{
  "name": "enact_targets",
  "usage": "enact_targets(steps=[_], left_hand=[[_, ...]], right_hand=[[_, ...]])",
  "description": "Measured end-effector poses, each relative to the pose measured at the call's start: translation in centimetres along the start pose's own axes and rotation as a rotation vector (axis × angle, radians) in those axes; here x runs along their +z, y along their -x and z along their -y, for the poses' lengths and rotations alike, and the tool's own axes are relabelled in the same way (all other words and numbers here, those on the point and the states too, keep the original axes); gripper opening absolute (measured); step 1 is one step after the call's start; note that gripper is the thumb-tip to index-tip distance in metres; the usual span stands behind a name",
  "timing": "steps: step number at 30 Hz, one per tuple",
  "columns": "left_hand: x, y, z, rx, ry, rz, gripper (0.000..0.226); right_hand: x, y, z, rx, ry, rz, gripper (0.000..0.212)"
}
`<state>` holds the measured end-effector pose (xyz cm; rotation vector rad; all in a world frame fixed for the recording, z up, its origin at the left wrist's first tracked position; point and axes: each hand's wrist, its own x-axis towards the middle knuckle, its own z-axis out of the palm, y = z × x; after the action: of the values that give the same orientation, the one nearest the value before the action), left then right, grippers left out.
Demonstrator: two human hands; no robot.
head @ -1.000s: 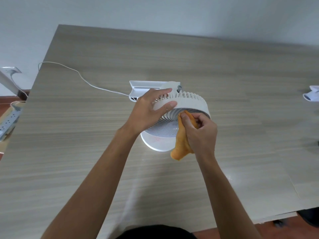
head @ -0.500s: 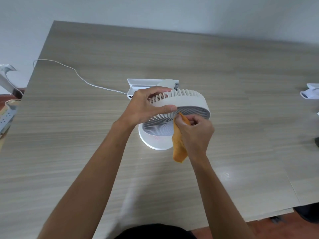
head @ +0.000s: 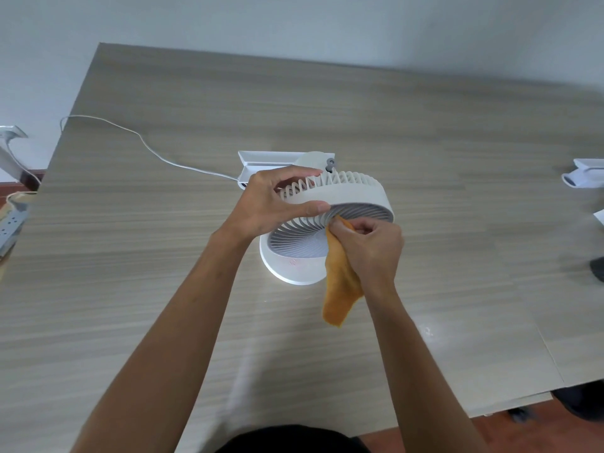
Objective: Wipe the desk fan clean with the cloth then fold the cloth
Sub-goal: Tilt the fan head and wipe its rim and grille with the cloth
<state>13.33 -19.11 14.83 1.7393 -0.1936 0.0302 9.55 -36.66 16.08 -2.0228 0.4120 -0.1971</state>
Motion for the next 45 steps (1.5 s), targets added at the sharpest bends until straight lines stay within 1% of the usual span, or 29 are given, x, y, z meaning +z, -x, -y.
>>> enact_targets(steps=[3, 6, 12, 19, 21, 25, 27, 32, 37, 40, 43, 45], left_hand=[[0.3, 0.2, 0.2, 0.003, -0.008, -0.017, 0.061], [0.5, 0.3, 0.4, -0.013, 0.01, -0.032, 0.06], [0.3, 0.4, 0.3, -0.023, 0.015, -0.016, 0.058], [0.1, 0.6, 0.2, -0.019, 0.021, 0.003, 0.057], [0.1, 0.6, 0.2, -0.018, 0.021, -0.002, 0.056], [-0.1, 0.5, 0.3, -0.034, 0.026, -0.004, 0.055], [-0.1, 0.4, 0.2, -0.042, 0.038, 0.001, 0.055], [0.2, 0.3, 0.0, -0.029, 0.029, 0.013, 0.055], [0.0, 0.3, 0.0, -0.033, 0.031, 0.01, 0.058], [0.3, 0.3, 0.0, -0.035, 0.023, 0.015, 0.057], [0.3, 0.4, 0.1, -0.051, 0.026, -0.002, 0.053], [0.2, 0.4, 0.1, -0.06, 0.037, -0.008, 0.052]], right_hand=[[-0.5, 0.2, -0.5, -0.05, 0.032, 0.022, 0.024], [-1.5, 0.0, -0.8, -0.075, -0.005, -0.014, 0.028], [-1.7, -0.7, -0.3, -0.089, -0.047, 0.002, 0.024], [-0.4, -0.1, -0.9, -0.004, 0.06, 0.063, 0.027], [-0.3, 0.4, -0.8, -0.029, 0.046, 0.022, 0.028], [-0.8, 0.2, 0.0, -0.117, -0.033, -0.128, 0.026], [-0.9, -0.1, 0.0, -0.127, -0.058, -0.151, 0.026], [-0.1, 0.0, -1.0, -0.049, -0.012, -0.011, 0.028], [0.2, 0.4, -1.6, -0.044, 0.033, 0.036, 0.027], [-0.3, 0.8, -1.2, -0.079, 0.001, 0.003, 0.025], [-1.2, 0.8, -0.1, -0.097, -0.1, -0.097, 0.02], [-1.8, 0.6, 0.3, -0.11, -0.17, -0.159, 0.014]])
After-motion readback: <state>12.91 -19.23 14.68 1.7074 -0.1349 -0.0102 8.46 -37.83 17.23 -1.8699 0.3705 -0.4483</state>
